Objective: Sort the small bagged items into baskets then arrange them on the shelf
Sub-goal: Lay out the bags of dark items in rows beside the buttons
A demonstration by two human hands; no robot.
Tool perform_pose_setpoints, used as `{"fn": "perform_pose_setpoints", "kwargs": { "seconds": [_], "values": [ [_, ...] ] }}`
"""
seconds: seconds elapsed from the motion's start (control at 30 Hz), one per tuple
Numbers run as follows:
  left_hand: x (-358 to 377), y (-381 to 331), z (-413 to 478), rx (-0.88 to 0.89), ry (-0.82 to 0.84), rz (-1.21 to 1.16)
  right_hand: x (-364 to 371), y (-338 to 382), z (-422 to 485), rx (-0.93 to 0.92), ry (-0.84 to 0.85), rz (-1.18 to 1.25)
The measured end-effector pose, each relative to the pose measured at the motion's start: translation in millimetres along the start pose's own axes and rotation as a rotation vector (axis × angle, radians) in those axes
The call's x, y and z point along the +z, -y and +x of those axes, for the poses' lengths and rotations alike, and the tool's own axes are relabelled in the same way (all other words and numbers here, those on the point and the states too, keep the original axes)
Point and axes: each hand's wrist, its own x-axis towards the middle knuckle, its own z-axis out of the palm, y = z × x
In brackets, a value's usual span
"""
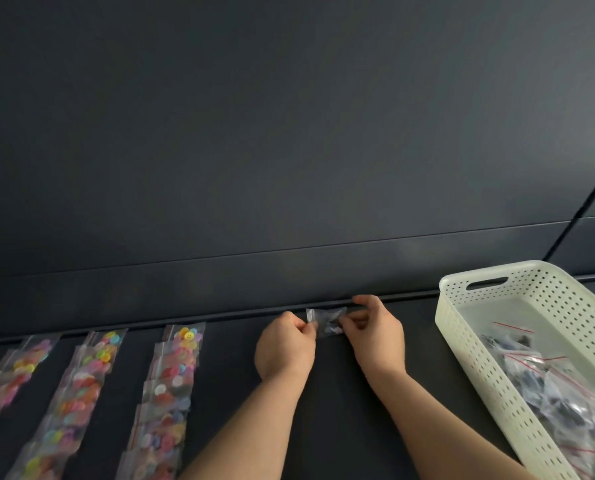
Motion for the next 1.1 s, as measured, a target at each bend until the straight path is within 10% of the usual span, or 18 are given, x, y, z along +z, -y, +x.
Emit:
{"fn": "perform_pose_setpoints", "kwargs": {
  "seconds": [0.43, 0.8, 1.1],
  "values": [
    [-11, -2, 2, -0.090, 0.056, -0.326, -10, 9, 9, 0.041, 0.086, -0.067],
    [-17, -43, -70, 0.260, 0.409, -0.442, -125, 4, -39, -0.469, -0.200, -0.564],
    [11, -97, -119, 0.381, 0.556, -0.483, -218, -49, -48, -0.018, -0.179, -0.771]
  ]
}}
